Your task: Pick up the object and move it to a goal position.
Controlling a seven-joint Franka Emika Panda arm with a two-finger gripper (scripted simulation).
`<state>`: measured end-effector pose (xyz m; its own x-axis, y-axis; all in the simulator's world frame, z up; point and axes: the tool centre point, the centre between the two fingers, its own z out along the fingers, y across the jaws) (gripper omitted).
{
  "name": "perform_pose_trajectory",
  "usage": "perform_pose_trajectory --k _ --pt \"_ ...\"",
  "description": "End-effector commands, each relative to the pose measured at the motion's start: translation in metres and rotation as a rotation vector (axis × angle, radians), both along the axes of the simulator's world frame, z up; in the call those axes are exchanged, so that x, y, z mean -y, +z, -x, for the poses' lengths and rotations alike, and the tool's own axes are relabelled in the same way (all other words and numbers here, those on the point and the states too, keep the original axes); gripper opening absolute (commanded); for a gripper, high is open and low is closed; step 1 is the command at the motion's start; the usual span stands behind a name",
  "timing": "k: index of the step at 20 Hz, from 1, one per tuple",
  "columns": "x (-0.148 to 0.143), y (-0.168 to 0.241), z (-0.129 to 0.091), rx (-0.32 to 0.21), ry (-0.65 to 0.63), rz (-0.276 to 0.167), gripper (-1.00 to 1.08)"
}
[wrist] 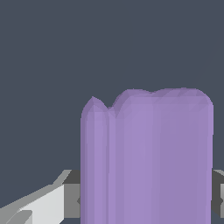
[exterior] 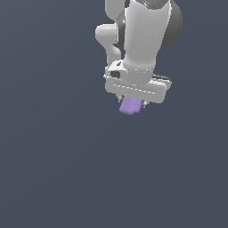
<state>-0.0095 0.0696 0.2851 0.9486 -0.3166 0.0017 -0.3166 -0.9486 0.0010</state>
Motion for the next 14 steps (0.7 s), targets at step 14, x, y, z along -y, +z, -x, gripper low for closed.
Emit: perform_pose_trajectory --k 14 --pt "-0.089 0.154 0.020 -0.001 0.000 0.000 -1.00"
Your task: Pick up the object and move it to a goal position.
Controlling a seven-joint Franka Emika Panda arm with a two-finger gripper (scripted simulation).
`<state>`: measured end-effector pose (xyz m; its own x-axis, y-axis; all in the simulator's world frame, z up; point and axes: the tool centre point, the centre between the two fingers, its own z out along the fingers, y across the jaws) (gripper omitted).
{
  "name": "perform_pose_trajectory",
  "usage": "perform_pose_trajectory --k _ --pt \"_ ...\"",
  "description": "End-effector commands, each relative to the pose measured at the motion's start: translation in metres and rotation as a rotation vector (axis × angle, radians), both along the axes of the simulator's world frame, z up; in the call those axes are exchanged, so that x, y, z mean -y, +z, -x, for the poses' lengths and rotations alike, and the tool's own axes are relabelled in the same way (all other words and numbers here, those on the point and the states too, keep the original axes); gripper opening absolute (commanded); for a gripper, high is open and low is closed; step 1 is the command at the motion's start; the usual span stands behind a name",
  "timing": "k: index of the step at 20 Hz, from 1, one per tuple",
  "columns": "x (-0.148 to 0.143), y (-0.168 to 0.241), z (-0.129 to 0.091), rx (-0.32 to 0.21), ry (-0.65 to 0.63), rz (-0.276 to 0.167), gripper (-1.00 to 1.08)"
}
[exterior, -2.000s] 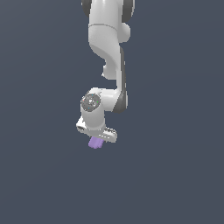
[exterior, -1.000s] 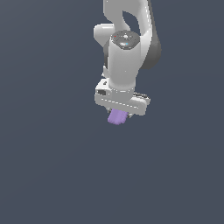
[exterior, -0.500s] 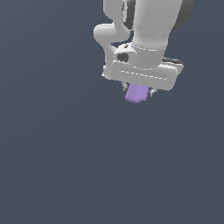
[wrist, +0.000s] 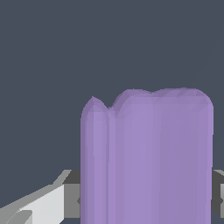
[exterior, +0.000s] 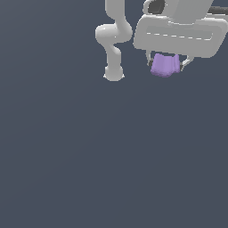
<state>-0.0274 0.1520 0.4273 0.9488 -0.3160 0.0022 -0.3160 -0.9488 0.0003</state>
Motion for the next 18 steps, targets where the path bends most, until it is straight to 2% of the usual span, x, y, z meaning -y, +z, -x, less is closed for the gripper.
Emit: perform_pose_trajectory --k 1,9,18 --pt "-0.011 0.018 0.002 -0.002 -0.001 0.000 -1.00" --pt "-0.031 0.053 0.004 -0.002 -0.001 -0.001 -1.00" --pt "-0.037 0.063 0.004 -0.002 -0.001 -0.001 -1.00"
